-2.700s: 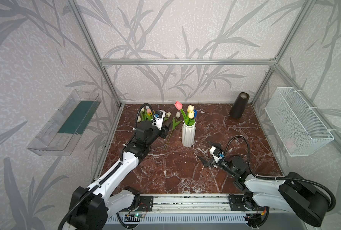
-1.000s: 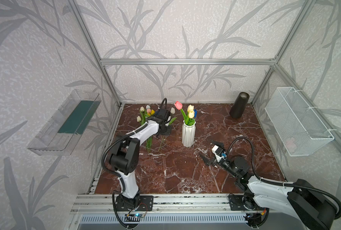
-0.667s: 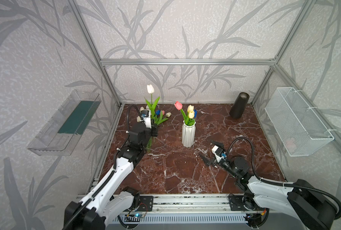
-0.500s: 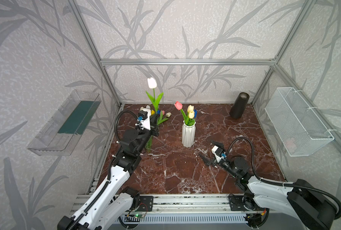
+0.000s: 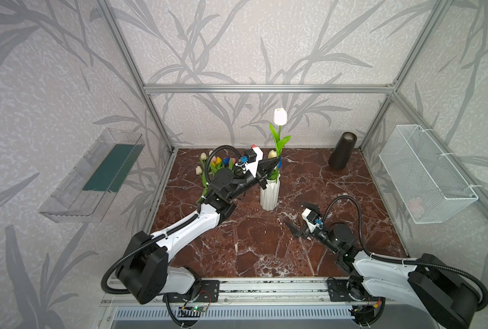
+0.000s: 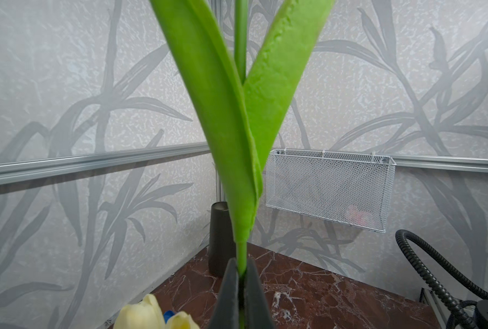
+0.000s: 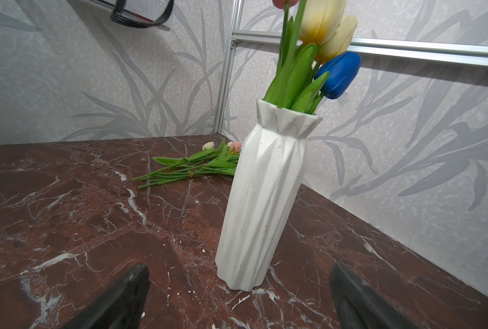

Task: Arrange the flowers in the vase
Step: 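Carry the white tulip with the left gripper above the vase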

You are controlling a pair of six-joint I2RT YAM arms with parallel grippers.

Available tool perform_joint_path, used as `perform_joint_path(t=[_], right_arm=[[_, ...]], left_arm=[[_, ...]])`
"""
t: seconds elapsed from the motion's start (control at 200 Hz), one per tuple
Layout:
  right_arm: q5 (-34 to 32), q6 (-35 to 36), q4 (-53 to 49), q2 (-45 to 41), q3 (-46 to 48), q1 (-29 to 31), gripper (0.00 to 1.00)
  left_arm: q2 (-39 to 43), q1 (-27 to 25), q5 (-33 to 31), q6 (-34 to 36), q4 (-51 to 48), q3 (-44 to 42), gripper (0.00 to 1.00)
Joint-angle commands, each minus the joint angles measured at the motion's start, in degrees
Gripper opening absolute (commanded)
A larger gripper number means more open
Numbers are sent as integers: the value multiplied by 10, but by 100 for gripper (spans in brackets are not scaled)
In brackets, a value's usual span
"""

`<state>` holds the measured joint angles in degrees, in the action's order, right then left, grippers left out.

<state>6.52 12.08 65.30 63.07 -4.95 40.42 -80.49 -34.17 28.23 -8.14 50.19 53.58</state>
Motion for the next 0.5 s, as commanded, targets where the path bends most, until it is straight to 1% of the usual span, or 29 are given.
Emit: perform_joint_path(t=[0.0, 0.22, 0.34, 0.495], right_arm=[[2, 4, 17, -11, 2, 4, 99], [4, 3, 11, -16, 2, 4, 99], [7, 4, 9, -13, -1, 4, 99], [7, 7, 10, -12, 0, 4, 99]], left_arm=[[-14, -1, 13, -23, 79, 31, 0], [-15, 0, -15, 15, 37, 43, 0], [-18, 0, -14, 15, 33, 52, 0], [-22, 1, -21, 33, 6, 60, 0]])
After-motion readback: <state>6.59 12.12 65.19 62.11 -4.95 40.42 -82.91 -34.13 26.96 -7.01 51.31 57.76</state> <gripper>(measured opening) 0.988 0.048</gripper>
